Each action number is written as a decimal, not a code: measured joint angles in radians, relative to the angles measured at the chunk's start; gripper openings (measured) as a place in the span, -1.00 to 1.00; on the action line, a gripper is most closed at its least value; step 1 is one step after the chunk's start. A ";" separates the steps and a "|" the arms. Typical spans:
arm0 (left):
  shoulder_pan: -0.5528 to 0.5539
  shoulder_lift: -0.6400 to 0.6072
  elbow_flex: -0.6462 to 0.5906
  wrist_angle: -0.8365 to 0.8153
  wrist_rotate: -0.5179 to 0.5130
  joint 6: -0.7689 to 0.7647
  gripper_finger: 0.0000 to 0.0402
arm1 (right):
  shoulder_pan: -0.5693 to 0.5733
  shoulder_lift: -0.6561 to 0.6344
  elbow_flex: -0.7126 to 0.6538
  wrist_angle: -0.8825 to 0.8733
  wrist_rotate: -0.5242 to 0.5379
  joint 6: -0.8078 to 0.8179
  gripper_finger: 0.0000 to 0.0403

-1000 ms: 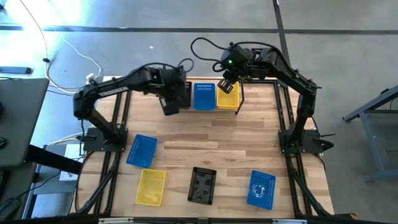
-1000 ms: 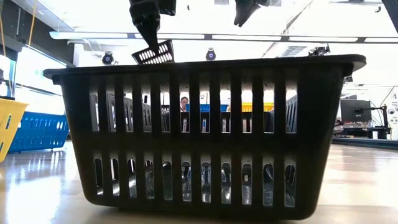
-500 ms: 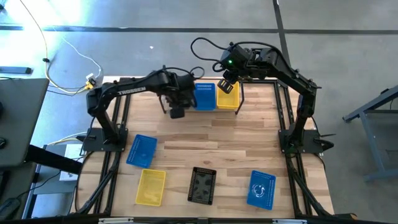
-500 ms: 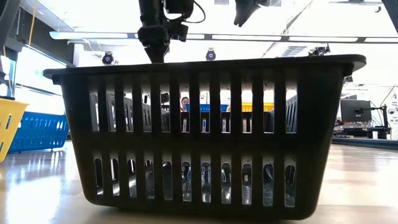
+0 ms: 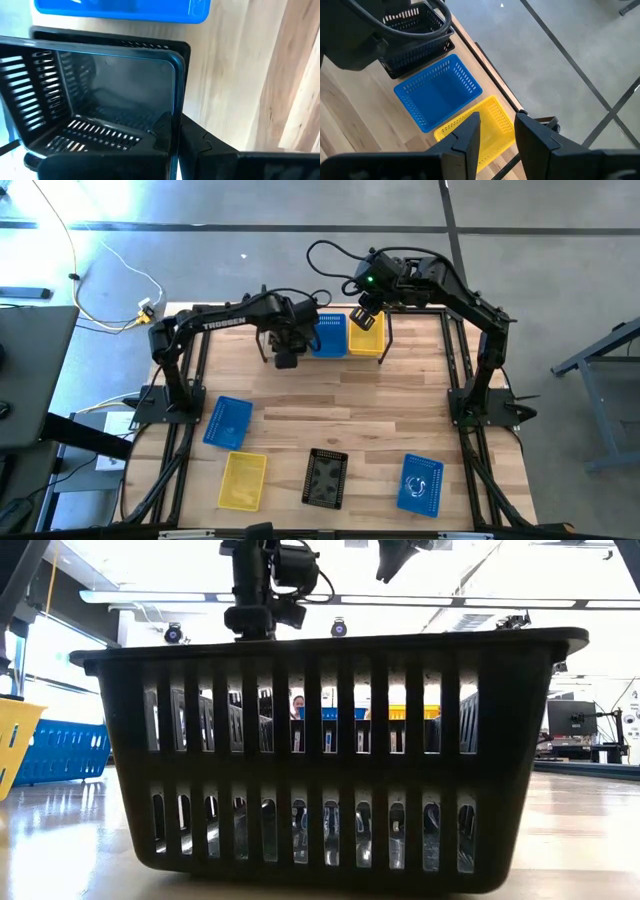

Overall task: Stack baskets on shelf by color
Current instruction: Stack the top black bin on top of the black bin on the shelf, then stack the right blue bin on top of the blue bin on the shelf

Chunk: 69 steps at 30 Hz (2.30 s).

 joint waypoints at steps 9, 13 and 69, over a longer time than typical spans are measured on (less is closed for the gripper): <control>-0.002 0.009 0.001 0.009 -0.029 0.016 -0.84 | 0.000 0.000 0.000 0.000 -0.010 0.000 -0.46; -0.003 0.009 0.001 0.010 -0.027 0.016 -0.72 | 0.000 0.000 0.000 0.000 -0.012 0.000 -0.46; -0.186 -0.691 -0.372 0.028 0.096 -0.360 -0.49 | 0.735 -0.001 -0.589 0.031 -0.637 0.623 -0.46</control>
